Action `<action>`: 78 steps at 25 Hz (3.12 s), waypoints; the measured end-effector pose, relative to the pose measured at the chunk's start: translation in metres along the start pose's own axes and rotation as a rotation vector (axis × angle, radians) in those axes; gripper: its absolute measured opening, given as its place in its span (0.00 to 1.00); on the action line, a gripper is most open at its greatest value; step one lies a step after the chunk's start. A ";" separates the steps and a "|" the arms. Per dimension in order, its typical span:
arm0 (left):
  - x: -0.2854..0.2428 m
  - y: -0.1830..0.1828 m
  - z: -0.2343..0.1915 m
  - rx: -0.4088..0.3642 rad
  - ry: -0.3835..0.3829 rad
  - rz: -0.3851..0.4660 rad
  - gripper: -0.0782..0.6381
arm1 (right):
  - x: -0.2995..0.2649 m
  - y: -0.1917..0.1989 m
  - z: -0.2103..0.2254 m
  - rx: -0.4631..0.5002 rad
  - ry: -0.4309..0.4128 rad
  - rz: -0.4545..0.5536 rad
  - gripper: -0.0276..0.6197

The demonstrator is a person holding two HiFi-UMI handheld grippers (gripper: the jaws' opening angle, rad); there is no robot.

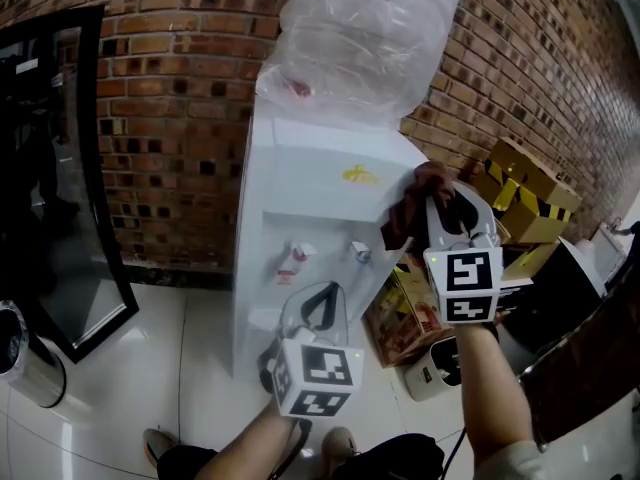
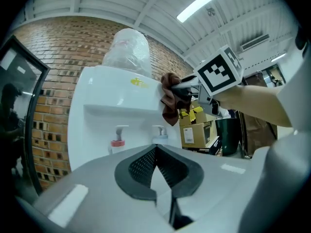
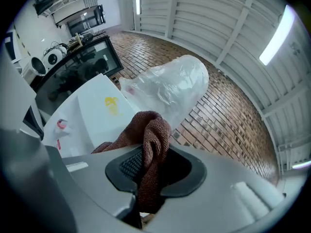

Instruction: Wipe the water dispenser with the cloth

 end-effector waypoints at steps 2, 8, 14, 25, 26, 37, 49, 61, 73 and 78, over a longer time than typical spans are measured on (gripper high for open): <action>-0.005 0.002 0.007 -0.001 0.011 -0.001 0.11 | 0.000 0.010 0.005 -0.010 0.008 -0.010 0.19; -0.017 0.010 0.016 0.009 0.024 -0.012 0.11 | 0.001 0.028 0.010 -0.027 0.028 -0.002 0.19; -0.017 0.009 0.017 0.008 0.029 -0.015 0.11 | 0.002 0.040 0.010 -0.052 0.041 -0.010 0.19; 0.039 -0.020 -0.045 -0.005 -0.089 0.034 0.11 | 0.017 -0.049 -0.013 -0.098 0.022 0.127 0.19; 0.047 -0.022 -0.055 -0.005 -0.108 0.036 0.11 | 0.018 -0.063 -0.023 -0.090 0.004 0.153 0.19; 0.125 -0.003 -0.148 -0.040 -0.242 -0.042 0.11 | 0.006 -0.149 -0.179 -0.013 -0.254 0.249 0.19; 0.138 0.009 -0.166 -0.073 -0.221 -0.083 0.11 | -0.021 -0.131 -0.233 0.097 -0.264 0.189 0.19; 0.089 0.011 -0.096 -0.075 -0.094 -0.072 0.11 | -0.010 -0.086 -0.162 0.045 -0.187 0.146 0.19; 0.028 0.012 -0.033 -0.010 -0.024 -0.034 0.11 | 0.006 -0.008 -0.076 0.013 -0.053 0.063 0.19; 0.001 0.021 -0.014 0.034 -0.012 -0.027 0.11 | 0.013 0.022 -0.057 0.026 -0.036 0.048 0.19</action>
Point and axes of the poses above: the fingertips, and each gripper's own axes: x backward along the fingers, z to its right, y out of its underside, the point moved 3 cm from there along x, backward along the fingers, and after that the axes turned 6 degrees about z, right-handed, at the moved point
